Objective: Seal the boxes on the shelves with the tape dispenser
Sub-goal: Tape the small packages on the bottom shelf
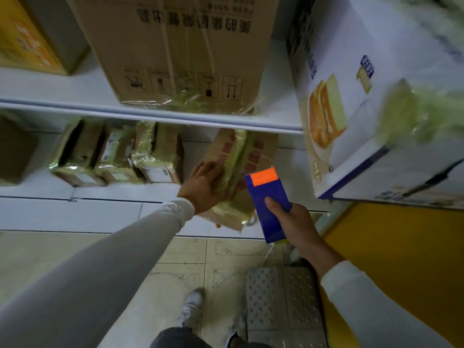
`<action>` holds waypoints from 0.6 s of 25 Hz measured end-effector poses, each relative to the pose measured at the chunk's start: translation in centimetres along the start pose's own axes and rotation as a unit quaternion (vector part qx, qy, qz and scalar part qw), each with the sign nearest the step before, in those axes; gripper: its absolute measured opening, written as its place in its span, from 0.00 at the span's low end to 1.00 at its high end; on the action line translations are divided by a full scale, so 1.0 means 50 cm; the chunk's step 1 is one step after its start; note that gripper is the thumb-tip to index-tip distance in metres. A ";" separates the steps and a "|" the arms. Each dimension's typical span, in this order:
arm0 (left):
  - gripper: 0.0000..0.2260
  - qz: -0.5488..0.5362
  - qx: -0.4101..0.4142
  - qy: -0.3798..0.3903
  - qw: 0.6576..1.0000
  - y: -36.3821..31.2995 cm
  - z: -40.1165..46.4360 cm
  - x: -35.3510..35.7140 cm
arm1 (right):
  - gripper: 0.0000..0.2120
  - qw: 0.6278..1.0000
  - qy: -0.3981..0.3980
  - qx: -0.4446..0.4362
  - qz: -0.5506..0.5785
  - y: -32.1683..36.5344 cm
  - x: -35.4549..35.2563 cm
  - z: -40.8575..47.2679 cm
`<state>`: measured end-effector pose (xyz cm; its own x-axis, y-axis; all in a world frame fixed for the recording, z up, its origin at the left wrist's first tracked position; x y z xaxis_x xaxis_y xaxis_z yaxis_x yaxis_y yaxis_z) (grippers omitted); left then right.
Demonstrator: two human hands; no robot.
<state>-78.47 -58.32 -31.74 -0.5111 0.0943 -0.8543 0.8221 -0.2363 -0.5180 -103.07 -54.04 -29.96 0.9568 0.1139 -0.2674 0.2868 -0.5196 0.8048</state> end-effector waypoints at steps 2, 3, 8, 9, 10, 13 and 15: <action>0.33 0.029 0.039 0.056 0.997 0.018 -0.002 -0.016 | 0.16 1.000 0.012 -0.005 -0.001 -0.003 -0.007 -0.007; 0.32 0.049 0.053 0.083 0.994 0.032 0.003 -0.025 | 0.16 1.000 0.011 -0.004 0.001 -0.006 -0.012 -0.011; 0.26 0.118 0.124 0.133 0.976 0.053 0.071 -0.058 | 0.11 0.999 -0.020 0.019 0.022 -0.024 -0.013 -0.041; 0.26 0.119 0.147 0.132 0.973 0.047 0.089 -0.063 | 0.12 0.999 -0.030 0.025 0.032 -0.026 -0.006 -0.049; 0.27 0.125 0.169 0.137 0.968 0.041 0.105 -0.065 | 0.13 0.998 -0.037 0.027 0.043 -0.027 0.001 -0.057; 0.28 0.166 0.208 0.161 0.950 0.046 0.138 -0.058 | 0.12 0.997 -0.043 0.033 0.059 -0.024 0.030 -0.078; 0.28 0.199 0.168 0.176 0.949 0.057 0.139 -0.041 | 0.11 0.997 -0.047 0.040 0.053 -0.025 0.048 -0.084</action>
<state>-76.82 -65.92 -31.20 -0.0117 0.2358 -0.9717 0.7755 -0.6113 -0.1577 -100.93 -49.58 -29.36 0.9719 -0.0238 -0.2344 0.1754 -0.5910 0.7874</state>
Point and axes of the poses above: each hand's wrist, its own z-axis towards the middle knuckle, its own x-axis out of the palm, y = z × x, the point moved 3 cm from there along z, towards the middle knuckle, and after that the axes turned 9 degrees about x, right-handed, at the moved point
